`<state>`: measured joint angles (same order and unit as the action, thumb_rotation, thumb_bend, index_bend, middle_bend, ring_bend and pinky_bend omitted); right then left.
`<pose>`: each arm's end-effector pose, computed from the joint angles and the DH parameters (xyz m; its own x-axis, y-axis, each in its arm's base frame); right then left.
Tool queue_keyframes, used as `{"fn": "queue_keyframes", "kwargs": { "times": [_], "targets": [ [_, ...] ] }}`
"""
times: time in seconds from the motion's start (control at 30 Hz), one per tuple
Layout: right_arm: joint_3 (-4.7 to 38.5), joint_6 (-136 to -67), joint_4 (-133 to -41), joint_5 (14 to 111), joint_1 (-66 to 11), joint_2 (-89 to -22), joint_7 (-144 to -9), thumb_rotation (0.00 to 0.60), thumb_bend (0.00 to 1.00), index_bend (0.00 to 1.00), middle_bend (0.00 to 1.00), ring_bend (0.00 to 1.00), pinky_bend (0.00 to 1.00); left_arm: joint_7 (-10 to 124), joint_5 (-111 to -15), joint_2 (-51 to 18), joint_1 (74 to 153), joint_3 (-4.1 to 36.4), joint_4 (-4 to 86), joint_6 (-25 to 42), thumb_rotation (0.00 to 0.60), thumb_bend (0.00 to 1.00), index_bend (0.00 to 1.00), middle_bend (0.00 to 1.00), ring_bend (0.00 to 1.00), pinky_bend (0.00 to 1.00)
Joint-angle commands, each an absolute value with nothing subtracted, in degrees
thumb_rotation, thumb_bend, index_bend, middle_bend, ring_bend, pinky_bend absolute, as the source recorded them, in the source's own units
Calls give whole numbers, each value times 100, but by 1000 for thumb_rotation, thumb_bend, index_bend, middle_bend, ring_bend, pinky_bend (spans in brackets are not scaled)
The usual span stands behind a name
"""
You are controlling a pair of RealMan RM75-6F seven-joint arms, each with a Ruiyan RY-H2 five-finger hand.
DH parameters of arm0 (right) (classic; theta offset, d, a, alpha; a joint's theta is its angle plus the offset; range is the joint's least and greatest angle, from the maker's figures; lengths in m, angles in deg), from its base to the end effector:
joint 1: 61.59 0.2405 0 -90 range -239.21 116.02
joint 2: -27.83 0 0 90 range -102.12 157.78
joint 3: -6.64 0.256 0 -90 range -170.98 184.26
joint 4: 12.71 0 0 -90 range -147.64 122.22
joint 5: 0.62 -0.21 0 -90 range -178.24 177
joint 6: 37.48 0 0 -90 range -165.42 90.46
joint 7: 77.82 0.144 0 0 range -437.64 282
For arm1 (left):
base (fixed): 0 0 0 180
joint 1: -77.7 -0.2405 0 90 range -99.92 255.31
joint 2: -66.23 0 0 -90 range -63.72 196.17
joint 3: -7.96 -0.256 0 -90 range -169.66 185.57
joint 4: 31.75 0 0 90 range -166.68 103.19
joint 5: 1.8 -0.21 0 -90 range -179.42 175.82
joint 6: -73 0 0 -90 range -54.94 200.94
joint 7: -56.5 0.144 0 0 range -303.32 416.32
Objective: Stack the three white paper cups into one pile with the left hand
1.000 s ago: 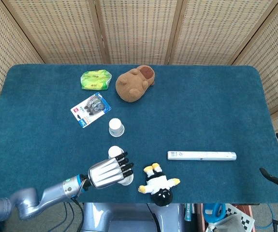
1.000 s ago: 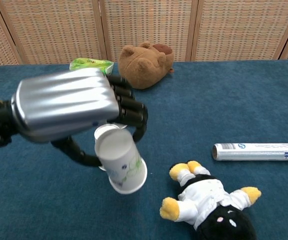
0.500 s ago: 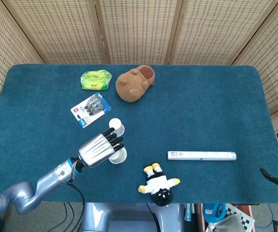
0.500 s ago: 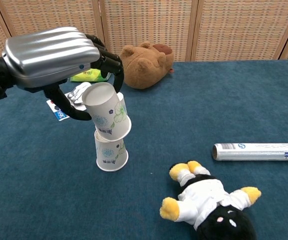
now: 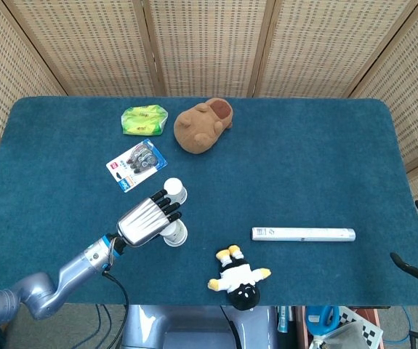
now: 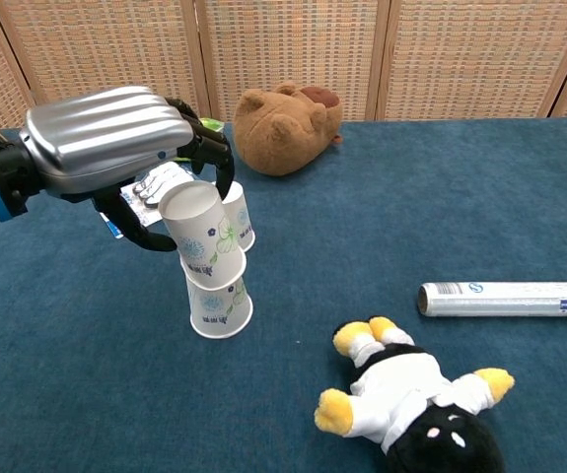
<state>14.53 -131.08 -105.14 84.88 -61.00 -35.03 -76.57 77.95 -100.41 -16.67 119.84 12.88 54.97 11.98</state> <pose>-0.3105 -0.1727 0.1986 0.3914 0.2045 0.8972 -0.9198 0.0581 0.3880 -0.1115 0.3007 0.0052 0.6406 -0.1453 0.7540 0.4178 -0.7578 -0.5011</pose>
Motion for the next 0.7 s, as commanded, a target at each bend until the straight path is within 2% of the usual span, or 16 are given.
{"fn": "queue_keyframes", "kwargs": {
  "times": [0.03, 0.4, 0.57, 0.7],
  "targets": [
    [1452, -13113, -10510, 8489, -6104, -3499, -7641, 600, 0, 0, 0, 0, 0, 7768, -10033, -1693, 11994, 1265, 5462, 1191, 600, 160, 453, 375, 392, 271],
    [1460, -13100, -10509, 8476, -6102, -3490, -7611, 600, 0, 0, 0, 0, 0, 7825, -9941, -1686, 12038, 1212, 5475, 1210, 600, 160, 436, 311, 318, 264],
    [1461, -13101, -10515, 8474, -6103, -3488, -7615, 600, 0, 0, 0, 0, 0, 7876, -9852, -1602, 12046, 1199, 5565, 1264, 600, 161, 271, 161, 182, 217],
    [1466, -13098, -10518, 8465, -6102, -3491, -7612, 600, 0, 0, 0, 0, 0, 7871, -9822, -1518, 12054, 1196, 5646, 1254, 600, 160, 152, 63, 113, 181]
  ]
}}
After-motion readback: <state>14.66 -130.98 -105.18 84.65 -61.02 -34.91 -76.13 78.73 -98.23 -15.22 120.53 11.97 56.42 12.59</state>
